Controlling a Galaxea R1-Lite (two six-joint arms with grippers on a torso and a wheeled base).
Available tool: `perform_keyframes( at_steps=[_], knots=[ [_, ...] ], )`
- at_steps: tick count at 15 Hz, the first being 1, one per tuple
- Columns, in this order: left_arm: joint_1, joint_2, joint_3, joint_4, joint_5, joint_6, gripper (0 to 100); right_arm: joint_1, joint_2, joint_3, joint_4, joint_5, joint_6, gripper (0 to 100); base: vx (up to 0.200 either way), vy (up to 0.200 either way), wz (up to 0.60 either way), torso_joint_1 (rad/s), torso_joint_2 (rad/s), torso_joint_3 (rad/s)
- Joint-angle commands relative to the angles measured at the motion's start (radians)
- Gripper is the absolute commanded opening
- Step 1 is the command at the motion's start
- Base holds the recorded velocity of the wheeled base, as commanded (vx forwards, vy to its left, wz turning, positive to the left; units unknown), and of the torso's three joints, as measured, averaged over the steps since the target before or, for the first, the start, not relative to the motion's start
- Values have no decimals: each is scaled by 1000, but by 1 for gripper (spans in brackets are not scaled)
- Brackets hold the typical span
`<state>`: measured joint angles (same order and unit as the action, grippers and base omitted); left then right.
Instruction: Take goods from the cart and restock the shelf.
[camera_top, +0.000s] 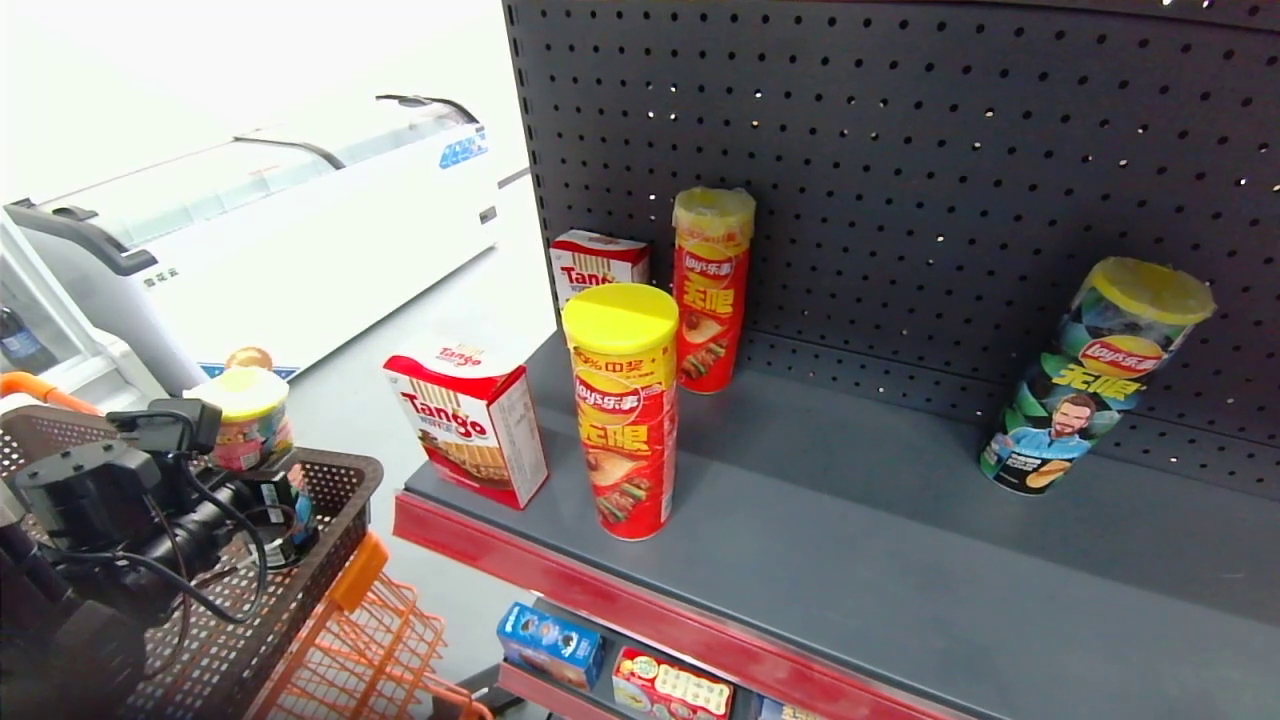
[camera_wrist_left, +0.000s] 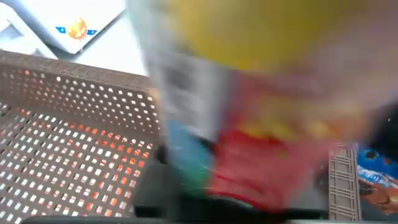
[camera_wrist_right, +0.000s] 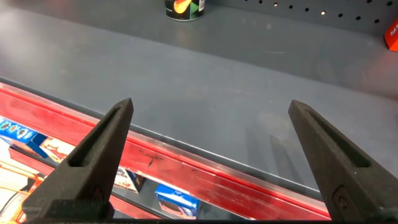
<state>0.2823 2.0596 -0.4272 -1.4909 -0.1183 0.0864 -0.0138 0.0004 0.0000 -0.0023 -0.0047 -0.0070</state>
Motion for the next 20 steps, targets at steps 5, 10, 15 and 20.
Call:
perform_keyframes(
  at_steps=[5, 10, 15, 20],
  knots=[
    [-5, -124, -24, 55, 2, 3, 0, 0, 1, 0, 1, 0, -1, 100, 0, 0, 0, 0, 0, 0],
    [-8, -365, -79, 219, -24, 3, 0, 0, 1, 0, 1, 0, -1, 100, 0, 0, 0, 0, 0, 0],
    [-80, -595, -134, 488, -32, 1, 0, 0, 1, 0, -1, 0, -1, 100, 0, 0, 0, 0, 0, 0],
    [-241, -819, -99, 681, -110, -28, 0, 0, 1, 0, -1, 0, -1, 100, 0, 0, 0, 0, 0, 0]
  ],
)
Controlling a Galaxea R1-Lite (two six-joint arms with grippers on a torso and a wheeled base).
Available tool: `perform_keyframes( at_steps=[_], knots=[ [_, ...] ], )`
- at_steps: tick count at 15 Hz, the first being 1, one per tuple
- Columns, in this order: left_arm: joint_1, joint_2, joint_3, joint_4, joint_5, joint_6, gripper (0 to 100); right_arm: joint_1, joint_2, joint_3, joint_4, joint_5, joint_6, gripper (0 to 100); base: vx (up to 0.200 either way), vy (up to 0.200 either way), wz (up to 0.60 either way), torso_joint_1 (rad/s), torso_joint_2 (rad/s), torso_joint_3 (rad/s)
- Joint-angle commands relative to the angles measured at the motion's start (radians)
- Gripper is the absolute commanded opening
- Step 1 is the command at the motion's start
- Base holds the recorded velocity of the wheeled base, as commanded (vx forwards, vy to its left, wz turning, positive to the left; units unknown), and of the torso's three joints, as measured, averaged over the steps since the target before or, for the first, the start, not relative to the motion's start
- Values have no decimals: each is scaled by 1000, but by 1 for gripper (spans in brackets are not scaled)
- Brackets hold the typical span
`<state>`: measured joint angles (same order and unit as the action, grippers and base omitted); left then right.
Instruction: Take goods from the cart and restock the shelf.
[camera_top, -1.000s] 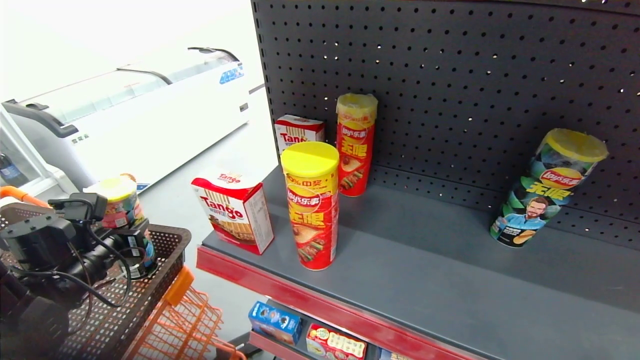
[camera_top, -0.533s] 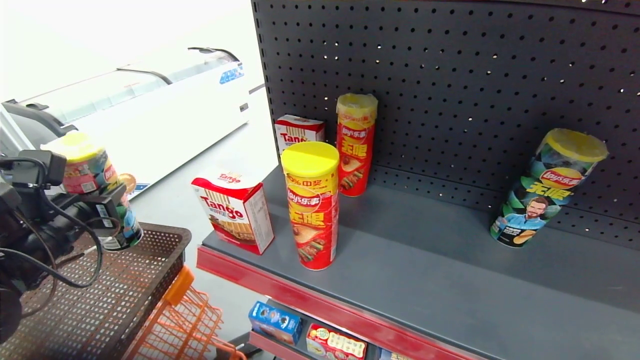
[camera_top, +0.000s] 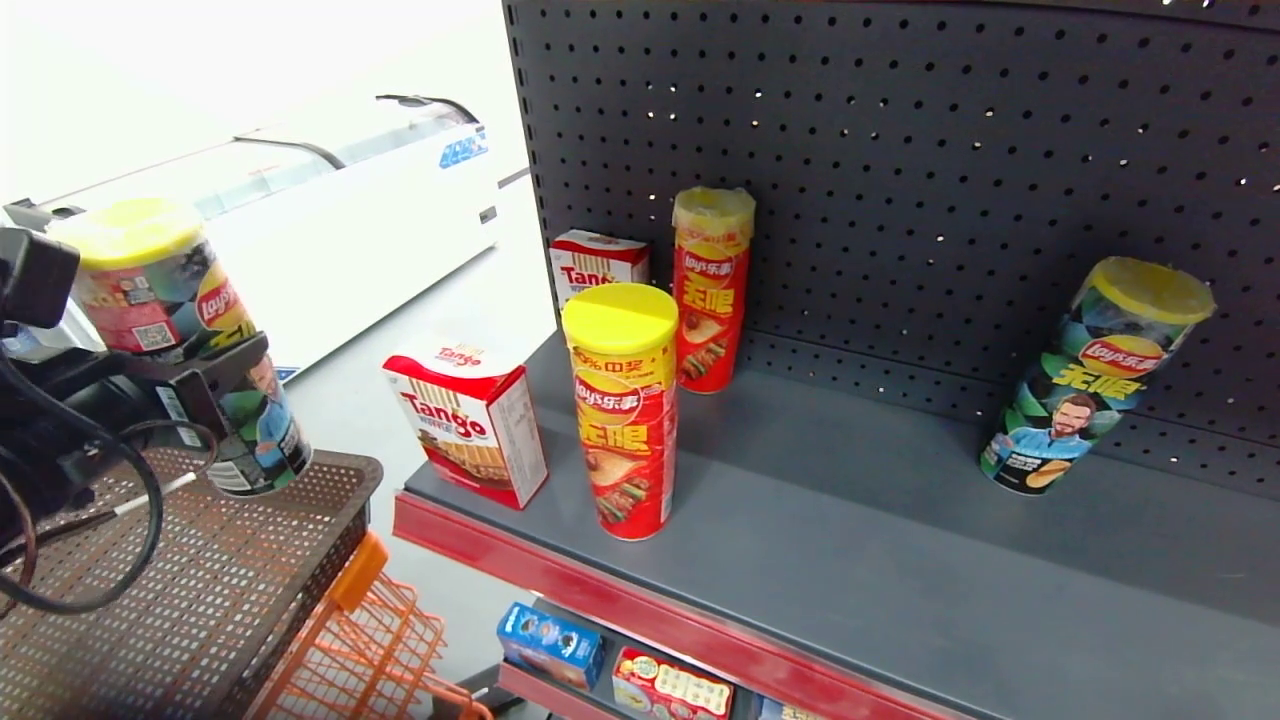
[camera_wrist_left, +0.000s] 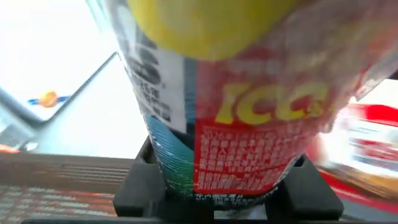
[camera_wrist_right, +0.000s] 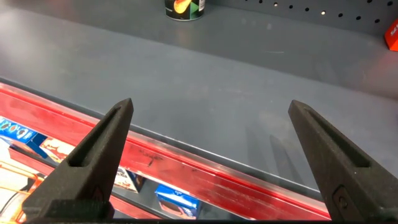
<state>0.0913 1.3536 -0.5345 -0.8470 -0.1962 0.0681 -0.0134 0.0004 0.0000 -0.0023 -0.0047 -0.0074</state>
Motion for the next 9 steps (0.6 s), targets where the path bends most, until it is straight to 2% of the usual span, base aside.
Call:
perform_keyframes(
  at_steps=[1, 3, 4, 6, 9],
  knots=[
    [-53, -160, 2, 115, -77, -22, 0, 0, 1, 0, -1, 0, 0, 100, 0, 0, 0, 0, 0, 0],
    [-74, -228, -10, 203, -80, -21, 0, 0, 1, 0, -1, 0, 0, 100, 0, 0, 0, 0, 0, 0],
    [-117, -252, -16, 210, -77, -22, 0, 0, 1, 0, 1, 0, 0, 100, 0, 0, 0, 0, 0, 0],
    [-130, -254, -18, 210, -83, -22, 0, 0, 1, 0, -1, 0, 0, 100, 0, 0, 0, 0, 0, 0],
    [-182, -249, -36, 210, -85, -24, 0, 0, 1, 0, -1, 0, 0, 100, 0, 0, 0, 0, 0, 0]
  ],
)
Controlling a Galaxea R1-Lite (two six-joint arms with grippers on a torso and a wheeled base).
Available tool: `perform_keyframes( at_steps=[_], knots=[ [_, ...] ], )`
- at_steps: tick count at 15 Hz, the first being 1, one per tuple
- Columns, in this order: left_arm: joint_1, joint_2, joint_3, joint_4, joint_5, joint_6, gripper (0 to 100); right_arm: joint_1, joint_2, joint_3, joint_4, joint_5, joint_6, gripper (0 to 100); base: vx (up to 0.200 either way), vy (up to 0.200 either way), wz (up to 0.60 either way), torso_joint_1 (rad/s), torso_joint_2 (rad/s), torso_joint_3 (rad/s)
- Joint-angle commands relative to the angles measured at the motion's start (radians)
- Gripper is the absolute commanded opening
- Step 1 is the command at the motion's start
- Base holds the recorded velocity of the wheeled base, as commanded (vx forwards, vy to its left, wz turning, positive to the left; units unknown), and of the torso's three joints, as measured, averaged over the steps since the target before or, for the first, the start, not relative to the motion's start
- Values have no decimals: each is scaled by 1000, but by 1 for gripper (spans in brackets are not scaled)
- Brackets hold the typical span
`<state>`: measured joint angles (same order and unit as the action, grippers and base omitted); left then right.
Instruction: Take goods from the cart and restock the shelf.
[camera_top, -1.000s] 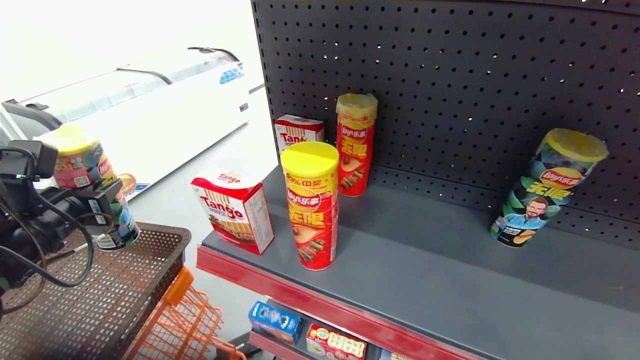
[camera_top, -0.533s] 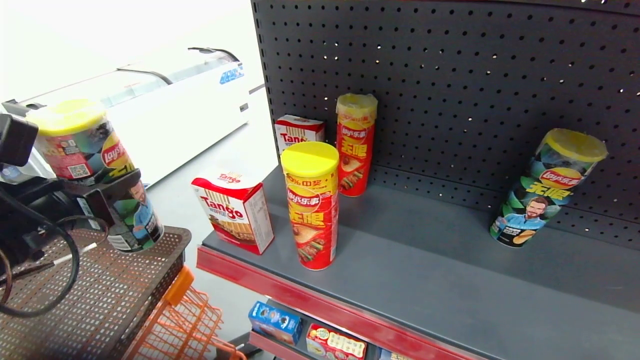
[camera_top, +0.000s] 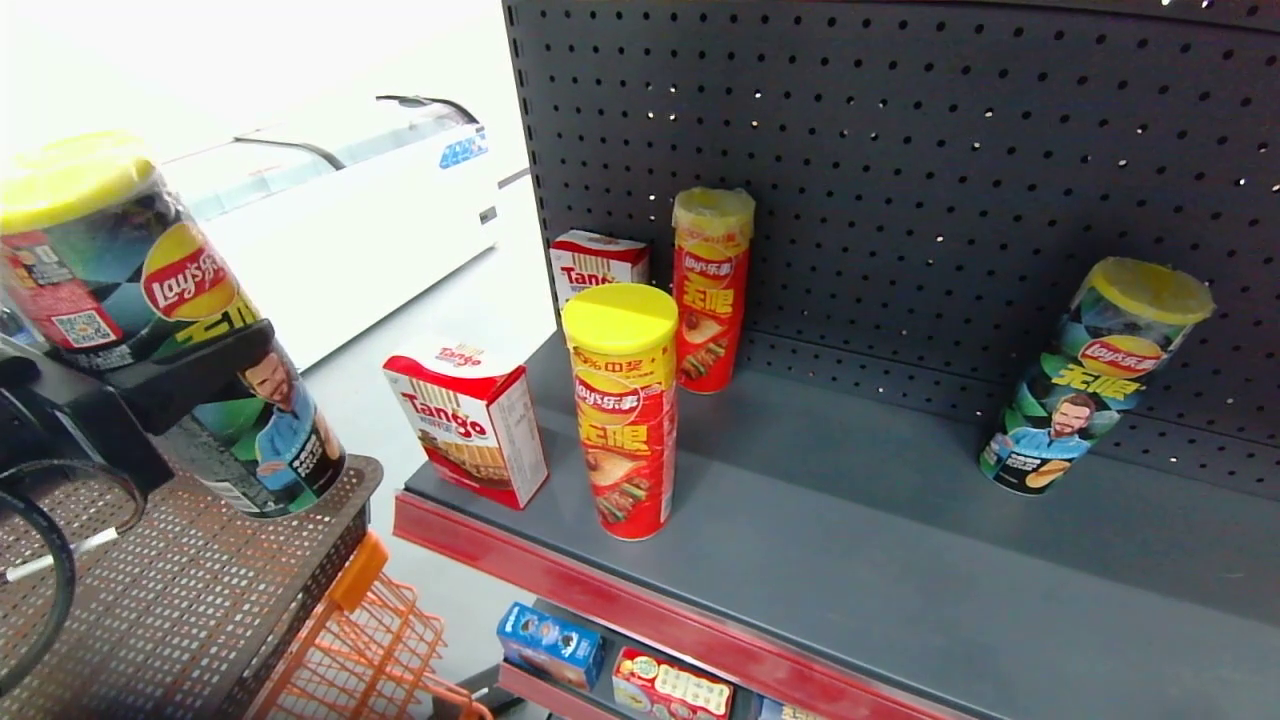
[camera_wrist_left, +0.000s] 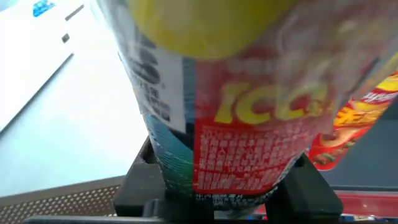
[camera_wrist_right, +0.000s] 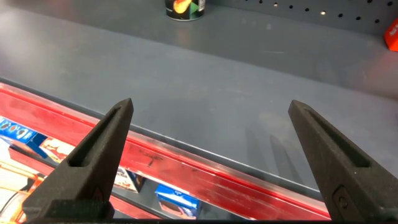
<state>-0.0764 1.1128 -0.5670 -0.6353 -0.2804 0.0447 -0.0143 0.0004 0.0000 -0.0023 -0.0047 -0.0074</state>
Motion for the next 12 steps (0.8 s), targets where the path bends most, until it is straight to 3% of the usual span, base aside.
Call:
perform_keyframes(
  at_steps=[1, 3, 8, 12],
  knots=[
    [-40, -10, 1, -1, 0, 0, 0, 0, 1, 0, -1, 0, 0, 100, 0, 0, 0, 0, 0, 0],
    [-108, -11, 15, 0, 1, 0, 0, 0, 1, 0, -1, 0, 0, 100, 0, 0, 0, 0, 0, 0],
    [-214, -13, 21, 3, 0, 0, 0, 0, 1, 0, -1, 2, -2, 100, 0, 0, 0, 0, 0, 0],
    [-307, -39, 10, 120, -2, 1, 0, 0, 1, 0, 1, 2, 0, 100, 0, 0, 0, 0, 0, 0]
  ],
)
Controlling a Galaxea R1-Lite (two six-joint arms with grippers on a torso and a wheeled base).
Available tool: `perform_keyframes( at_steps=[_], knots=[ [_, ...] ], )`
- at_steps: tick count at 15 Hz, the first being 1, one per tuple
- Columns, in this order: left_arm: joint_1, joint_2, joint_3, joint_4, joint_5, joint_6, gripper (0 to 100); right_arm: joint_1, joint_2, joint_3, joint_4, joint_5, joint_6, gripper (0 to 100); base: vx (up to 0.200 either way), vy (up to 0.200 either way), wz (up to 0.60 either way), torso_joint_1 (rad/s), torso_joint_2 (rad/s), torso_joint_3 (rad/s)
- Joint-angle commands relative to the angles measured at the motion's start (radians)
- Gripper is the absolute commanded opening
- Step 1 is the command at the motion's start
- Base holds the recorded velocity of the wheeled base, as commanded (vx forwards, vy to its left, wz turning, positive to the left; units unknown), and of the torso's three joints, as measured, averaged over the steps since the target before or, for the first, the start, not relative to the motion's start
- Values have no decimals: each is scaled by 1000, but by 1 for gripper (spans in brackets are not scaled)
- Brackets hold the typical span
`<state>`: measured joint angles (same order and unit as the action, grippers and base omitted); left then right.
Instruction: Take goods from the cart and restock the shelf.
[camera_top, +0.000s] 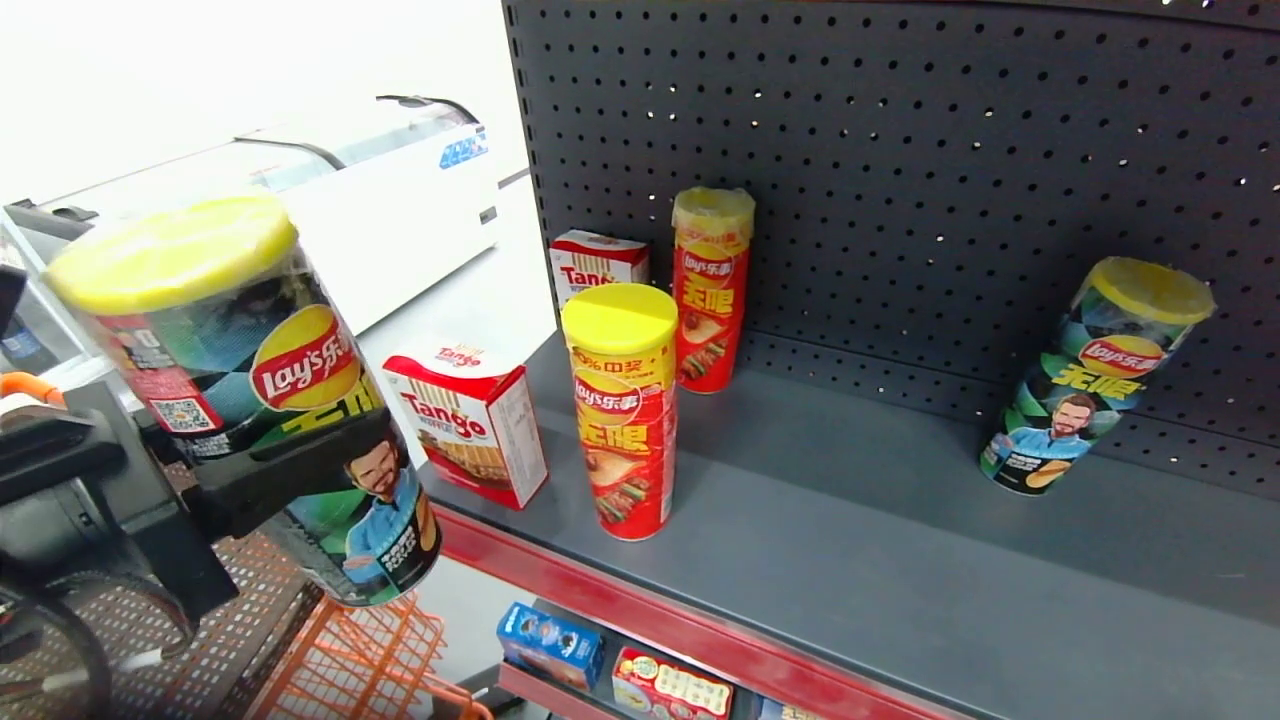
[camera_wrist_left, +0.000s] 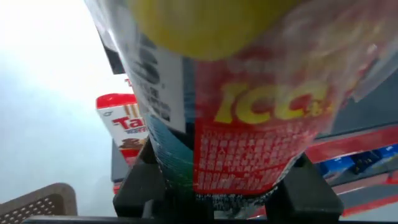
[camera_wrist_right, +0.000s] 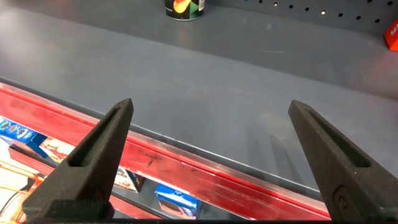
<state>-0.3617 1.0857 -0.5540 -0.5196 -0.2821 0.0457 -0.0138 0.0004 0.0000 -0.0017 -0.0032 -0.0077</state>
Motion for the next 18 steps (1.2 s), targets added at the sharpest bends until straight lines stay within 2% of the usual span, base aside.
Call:
perform_keyframes(
  at_steps=[1, 3, 4, 7, 9, 13, 18],
  knots=[
    [-37, -12, -1, 4, -2, 0, 0, 0, 1, 0, -1, 0, 0, 100, 0, 0, 0, 0, 0, 0],
    [-86, -15, 14, 7, -17, -1, 0, 0, 1, 0, 0, 0, 0, 100, 0, 0, 0, 0, 0, 0],
    [-94, -17, 29, 6, -28, -1, 0, 0, 1, 0, -1, 0, 0, 100, 0, 0, 0, 0, 0, 0],
    [-92, -24, 46, 7, -88, -1, 0, 0, 1, 0, -1, 0, 0, 100, 0, 0, 0, 0, 0, 0],
    [-95, -24, 45, 7, -95, -1, 0, 0, 1, 0, -1, 0, 0, 100, 0, 0, 0, 0, 0, 0],
    [-94, -23, 48, 7, -132, -1, 0, 0, 1, 0, -1, 0, 0, 100, 0, 0, -600, -2, 1, 6],
    [-88, -23, 48, 7, -135, -1, 0, 0, 1, 0, -1, 0, 0, 100, 0, 0, -600, 5, 2, 0]
  ],
)
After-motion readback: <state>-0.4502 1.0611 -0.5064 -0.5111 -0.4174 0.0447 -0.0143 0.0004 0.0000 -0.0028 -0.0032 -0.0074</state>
